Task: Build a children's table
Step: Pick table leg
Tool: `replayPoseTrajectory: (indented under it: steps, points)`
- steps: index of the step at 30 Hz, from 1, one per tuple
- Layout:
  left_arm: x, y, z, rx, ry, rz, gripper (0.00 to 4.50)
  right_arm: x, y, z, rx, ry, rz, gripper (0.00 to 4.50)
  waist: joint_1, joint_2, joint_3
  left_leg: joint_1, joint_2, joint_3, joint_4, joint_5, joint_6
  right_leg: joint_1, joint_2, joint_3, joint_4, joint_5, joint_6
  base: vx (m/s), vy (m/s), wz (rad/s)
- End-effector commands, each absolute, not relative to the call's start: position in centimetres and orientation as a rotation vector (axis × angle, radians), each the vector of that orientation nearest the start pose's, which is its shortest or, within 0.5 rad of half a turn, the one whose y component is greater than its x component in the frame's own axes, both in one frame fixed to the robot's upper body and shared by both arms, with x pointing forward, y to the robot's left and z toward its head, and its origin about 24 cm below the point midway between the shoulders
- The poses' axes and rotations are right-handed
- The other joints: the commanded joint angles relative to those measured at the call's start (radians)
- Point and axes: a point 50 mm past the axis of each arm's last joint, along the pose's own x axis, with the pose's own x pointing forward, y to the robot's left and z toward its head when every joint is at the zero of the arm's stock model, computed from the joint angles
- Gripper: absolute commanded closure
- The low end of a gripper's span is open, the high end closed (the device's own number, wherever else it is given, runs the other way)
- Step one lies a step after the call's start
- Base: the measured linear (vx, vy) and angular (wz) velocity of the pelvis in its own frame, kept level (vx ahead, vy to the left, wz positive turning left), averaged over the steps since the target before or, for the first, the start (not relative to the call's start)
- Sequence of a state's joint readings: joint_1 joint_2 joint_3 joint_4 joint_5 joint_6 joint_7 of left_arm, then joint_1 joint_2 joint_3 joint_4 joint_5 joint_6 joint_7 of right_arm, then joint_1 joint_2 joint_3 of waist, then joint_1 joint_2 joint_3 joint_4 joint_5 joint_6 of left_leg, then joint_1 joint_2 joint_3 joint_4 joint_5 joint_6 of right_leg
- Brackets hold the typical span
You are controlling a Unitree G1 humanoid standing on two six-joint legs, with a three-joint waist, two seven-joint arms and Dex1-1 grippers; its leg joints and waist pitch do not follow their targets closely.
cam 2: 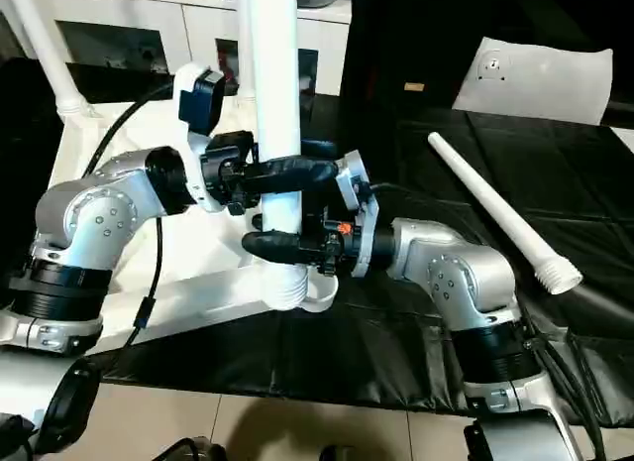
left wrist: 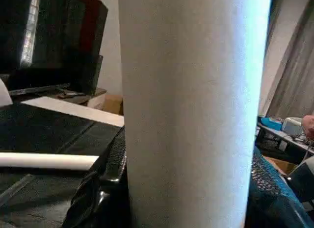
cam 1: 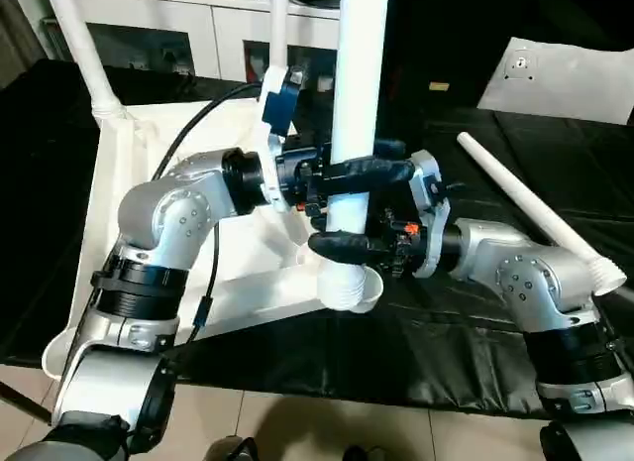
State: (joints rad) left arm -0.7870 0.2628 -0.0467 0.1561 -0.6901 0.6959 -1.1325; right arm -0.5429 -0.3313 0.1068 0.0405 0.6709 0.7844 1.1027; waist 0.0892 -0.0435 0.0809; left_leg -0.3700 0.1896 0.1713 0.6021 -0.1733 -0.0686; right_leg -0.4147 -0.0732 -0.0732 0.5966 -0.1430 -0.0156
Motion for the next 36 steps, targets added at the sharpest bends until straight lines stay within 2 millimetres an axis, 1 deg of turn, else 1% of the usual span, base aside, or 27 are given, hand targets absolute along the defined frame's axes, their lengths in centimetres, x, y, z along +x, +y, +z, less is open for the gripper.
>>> replayPoseTrajectory:
  steps: [1,7,8,9,10,11,13,15,16,17,18,19,20,21,24,25,26,29,30,31,32,33,34,35,36]
  points:
    - [31.3,7.6,21.3,-0.264,-0.065,-1.605,2.62,28.8,-10.0,13.8,0.355,0.277,1.493,2.43,0.002,-0.005,-0.088,0.009,0.029,-0.004,-0.065,-0.166,-0.002,0.059,-0.064,0.041,-0.073,-0.398,-0.124,0.0,0.0,0.0]
    - [31.7,7.6,21.3,-0.272,-0.046,-1.581,2.62,28.9,-10.1,13.9,0.348,0.264,1.48,2.45,0.002,-0.005,-0.088,0.01,0.03,-0.004,-0.065,-0.169,-0.003,0.059,-0.065,0.041,-0.073,-0.402,-0.124,0.0,0.0,0.0]
    - [31.8,7.6,21.4,-0.29,-0.048,-1.574,2.06,29.0,-10.1,13.9,0.348,0.255,1.469,2.46,0.001,-0.008,-0.088,0.009,0.03,-0.004,-0.065,-0.167,-0.004,0.06,-0.065,0.04,-0.073,-0.403,-0.123,0.0,0.0,0.0]
    - [31.9,7.6,21.6,-0.31,-0.056,-1.558,2.06,29.1,-10.1,14.0,0.344,0.242,1.454,2.46,0.002,-0.007,-0.088,0.009,0.029,-0.004,-0.064,-0.167,-0.003,0.059,-0.065,0.04,-0.073,-0.402,-0.124,0.0,0.0,0.0]
    - [32.0,7.6,21.7,-0.328,-0.061,-1.548,1.92,29.2,-10.1,14.1,0.338,0.231,1.439,2.46,0.002,-0.007,-0.088,0.009,0.029,-0.003,-0.064,-0.167,-0.003,0.059,-0.065,0.041,-0.073,-0.403,-0.124,0.0,0.0,0.0]
    - [32.0,7.8,21.8,-0.315,-0.084,-1.525,1.86,29.6,-10.2,14.2,0.316,0.199,1.376,2.46,0.001,-0.006,-0.088,0.008,0.028,-0.004,-0.064,-0.167,-0.003,0.06,-0.064,0.039,-0.074,-0.405,-0.124,0.0,0.0,0.0]
    - [32.1,7.9,21.7,-0.291,-0.091,-1.498,1.63,29.9,-10.3,14.3,0.304,0.184,1.344,2.53,0.001,-0.007,-0.089,0.008,0.03,-0.005,-0.065,-0.163,-0.01,0.059,-0.066,0.039,-0.073,-0.406,-0.12,0.0,0.0,0.0]
    - [32.3,8.0,21.4,-0.257,-0.1,-1.437,1.52,30.2,-10.3,14.4,0.294,0.17,1.304,2.57,0.0,-0.007,-0.088,0.009,0.03,-0.005,-0.066,-0.165,-0.012,0.058,-0.064,0.04,-0.073,-0.404,-0.116,0.0,0.0,0.0]
    - [32.5,8.2,21.3,-0.255,-0.104,-1.38,1.52,30.4,-10.3,14.5,0.279,0.152,1.266,2.57,0.001,-0.003,-0.09,0.01,0.03,-0.005,-0.065,-0.162,-0.012,0.059,-0.064,0.041,-0.072,-0.393,-0.116,0.0,0.0,0.0]
    - [32.7,8.3,21.2,-0.244,-0.119,-1.314,1.52,30.8,-10.3,14.5,0.252,0.136,1.191,2.57,0.0,-0.003,-0.09,0.009,0.032,-0.005,-0.066,-0.16,-0.016,0.058,-0.064,0.041,-0.07,-0.377,-0.12,0.0,0.0,0.0]
    - [32.6,8.3,21.2,-0.242,-0.122,-1.307,1.52,30.9,-10.3,14.5,0.248,0.136,1.18,2.57,-0.001,-0.004,-0.089,0.009,0.032,-0.005,-0.066,-0.16,-0.02,0.059,-0.065,0.041,-0.068,-0.371,-0.125,0.0,0.0,0.0]
    - [32.7,8.3,21.1,-0.225,-0.134,-1.246,1.52,31.2,-10.2,14.5,0.235,0.126,1.126,2.57,-0.003,-0.004,-0.089,0.008,0.032,-0.005,-0.066,-0.161,-0.022,0.059,-0.064,0.041,-0.068,-0.37,-0.123,0.0,0.0,0.0]
    - [32.7,8.2,21.0,-0.22,-0.137,-1.199,1.52,31.2,-10.0,14.5,0.234,0.116,1.102,2.57,-0.004,-0.004,-0.089,0.008,0.032,-0.005,-0.066,-0.161,-0.023,0.059,-0.064,0.041,-0.068,-0.37,-0.122,0.0,0.0,0.0]
    - [32.8,8.2,21.0,-0.219,-0.139,-1.166,1.52,31.3,-9.9,14.5,0.235,0.108,1.088,2.57,-0.003,-0.008,-0.09,0.008,0.032,-0.005,-0.066,-0.16,-0.023,0.059,-0.064,0.041,-0.068,-0.369,-0.12,0.0,0.0,0.0]
    - [33.0,8.1,20.9,-0.213,-0.137,-1.069,1.52,31.2,-9.6,14.5,0.226,0.093,1.062,2.57,-0.002,-0.006,-0.09,0.008,0.031,-0.004,-0.065,-0.157,-0.013,0.058,-0.062,0.042,-0.068,-0.362,-0.115,0.0,0.0,0.0]
    - [33.1,8.1,20.8,-0.213,-0.134,-0.979,1.52,31.2,-9.1,14.5,0.223,0.078,1.036,2.57,-0.003,-0.007,-0.089,0.008,0.032,-0.004,-0.066,-0.162,-0.015,0.058,-0.062,0.042,-0.067,-0.362,-0.114,0.0,0.0,0.0]
    - [33.2,8.1,20.7,-0.211,-0.127,-0.921,1.52,31.2,-8.9,14.5,0.223,0.07,1.021,2.57,-0.004,-0.005,-0.088,0.007,0.033,-0.006,-0.066,-0.166,-0.017,0.058,-0.063,0.041,-0.068,-0.362,-0.114,0.0,0.0,0.0]
    - [33.3,8.0,20.5,-0.223,-0.13,-0.776,1.52,31.4,-8.5,14.4,0.215,0.054,0.969,2.57,-0.006,-0.006,-0.088,0.006,0.032,-0.005,-0.066,-0.176,-0.015,0.057,-0.062,0.041,-0.073,-0.383,-0.102,0.0,0.0,0.0]
    - [33.3,7.9,20.4,-0.228,-0.124,-0.754,1.52,31.4,-8.5,14.3,0.217,0.052,0.96,2.57,-0.005,-0.005,-0.088,0.006,0.031,-0.005,-0.066,-0.175,-0.014,0.057,-0.062,0.041,-0.073,-0.386,-0.097,0.0,0.0,0.0]
    - [33.3,7.9,20.4,-0.228,-0.124,-0.754,1.69,31.4,-8.5,14.3,0.217,0.052,0.96,2.57,-0.005,-0.006,-0.088,0.006,0.03,-0.005,-0.066,-0.175,-0.013,0.057,-0.061,0.04,-0.074,-0.386,-0.094,0.0,0.0,0.0]
    - [33.2,7.7,20.5,-0.269,-0.143,-0.664,1.79,31.5,-8.2,14.3,0.227,0.046,0.933,2.57,-0.005,-0.004,-0.088,0.006,0.031,-0.006,-0.066,-0.178,-0.013,0.057,-0.06,0.041,-0.074,-0.387,-0.09,0.0,0.0,0.0]
    - [33.2,7.5,20.5,-0.279,-0.152,-0.635,1.79,31.5,-8.0,14.3,0.227,0.043,0.923,2.57,-0.009,-0.007,-0.087,0.003,0.029,-0.004,-0.064,-0.185,-0.01,0.056,-0.058,0.039,-0.079,-0.394,-0.083,0.0,0.0,0.0]
    - [33.1,7.3,20.5,-0.272,-0.156,-0.633,1.86,31.5,-7.9,14.2,0.224,0.041,0.921,2.58,-0.007,-0.007,-0.088,0.006,0.028,-0.005,-0.064,-0.187,-0.008,0.055,-0.059,0.038,-0.081,-0.406,-0.077,0.0,0.0,0.0]
    - [32.9,7.0,20.5,-0.256,-0.158,-0.639,1.86,31.5,-7.8,14.2,0.218,0.04,0.921,2.59,-0.006,-0.008,-0.088,0.004,0.027,-0.006,-0.065,-0.188,-0.002,0.054,-0.058,0.038,-0.083,-0.425,-0.06,0.0,0.0,0.0]
    - [32.8,6.8,20.4,-0.25,-0.157,-0.643,1.86,31.4,-7.8,14.2,0.215,0.039,0.92,2.59,-0.007,-0.007,-0.088,0.005,0.027,-0.007,-0.065,-0.188,-0.002,0.054,-0.059,0.037,-0.083,-0.428,-0.056,0.0,0.0,0.0]
